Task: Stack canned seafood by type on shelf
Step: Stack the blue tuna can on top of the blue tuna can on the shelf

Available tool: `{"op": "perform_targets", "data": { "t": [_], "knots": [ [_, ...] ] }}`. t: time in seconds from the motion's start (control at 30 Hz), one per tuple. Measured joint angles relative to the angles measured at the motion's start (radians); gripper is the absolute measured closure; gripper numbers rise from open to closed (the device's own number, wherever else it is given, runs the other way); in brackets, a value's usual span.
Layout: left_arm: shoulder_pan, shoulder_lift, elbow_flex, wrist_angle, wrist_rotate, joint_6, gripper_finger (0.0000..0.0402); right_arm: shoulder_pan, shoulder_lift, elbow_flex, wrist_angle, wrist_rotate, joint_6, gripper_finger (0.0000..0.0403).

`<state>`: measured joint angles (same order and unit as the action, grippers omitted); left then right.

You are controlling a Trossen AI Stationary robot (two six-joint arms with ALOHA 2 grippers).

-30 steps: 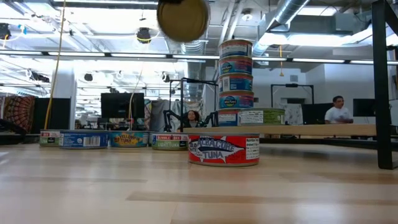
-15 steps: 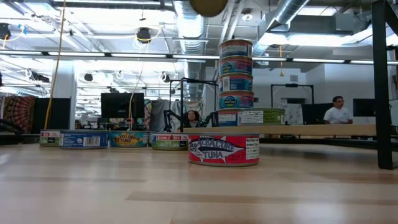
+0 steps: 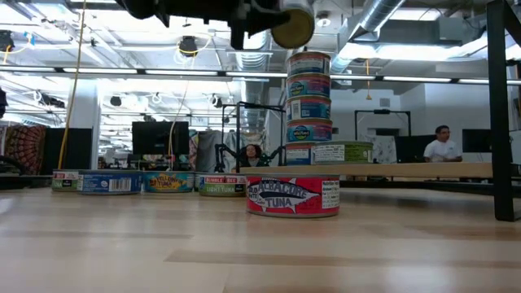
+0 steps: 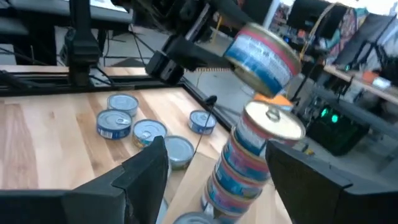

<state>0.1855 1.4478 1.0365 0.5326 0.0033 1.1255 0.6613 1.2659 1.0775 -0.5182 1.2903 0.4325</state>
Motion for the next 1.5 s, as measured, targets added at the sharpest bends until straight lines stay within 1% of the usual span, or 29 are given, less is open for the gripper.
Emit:
{"op": "perform_targets", "data": {
  "t": [0.07,0.17,0.3,0.37,0.5,0.57,0.8,1.13,1.27,1.37,1.5],
  "knots": [
    [0.020,0.018,0.031,0.000,0.023,0.000,0.0200,0.000,0.000,0.000,-0.045,0.001,0.050,0.0101],
    [0.038,0.046,0.084,-0.037,0.057,0.000,0.0200,-0.001,0.000,0.000,-0.075,0.002,0.080,0.0101],
    [0.058,0.102,0.171,-0.077,0.103,-0.022,0.0200,-0.001,0.000,0.000,-0.077,0.003,0.083,0.0101],
    [0.068,0.130,0.224,-0.140,0.117,-0.055,0.0200,-0.001,0.000,0.000,-0.081,0.010,0.084,0.0101],
    [0.080,0.172,0.299,-0.272,0.101,-0.069,0.0200,0.000,0.000,0.000,-0.089,0.013,0.084,0.0101],
    [0.079,0.178,0.316,-0.282,0.091,-0.061,0.0200,0.001,-0.003,0.000,-0.108,0.014,0.084,0.0101],
    [0.081,0.154,0.319,-0.346,0.091,-0.049,0.0200,0.006,-0.015,0.000,-0.129,0.019,0.083,0.0101],
    [0.080,0.155,0.318,-0.352,0.096,0.121,0.0200,-0.015,-0.020,0.000,-0.136,0.020,0.068,0.0101],
    [0.079,0.155,0.318,-0.366,0.070,0.194,0.0200,-0.018,-0.024,0.000,-0.141,0.020,0.057,0.0101],
    [0.079,0.155,0.318,-0.383,0.064,0.183,0.0200,-0.018,-0.026,0.000,-0.141,0.020,0.044,0.0101],
    [0.079,0.155,0.318,-0.388,0.062,0.116,0.0200,-0.024,-0.026,0.000,-0.140,0.020,0.038,0.0101]
  ]
}}
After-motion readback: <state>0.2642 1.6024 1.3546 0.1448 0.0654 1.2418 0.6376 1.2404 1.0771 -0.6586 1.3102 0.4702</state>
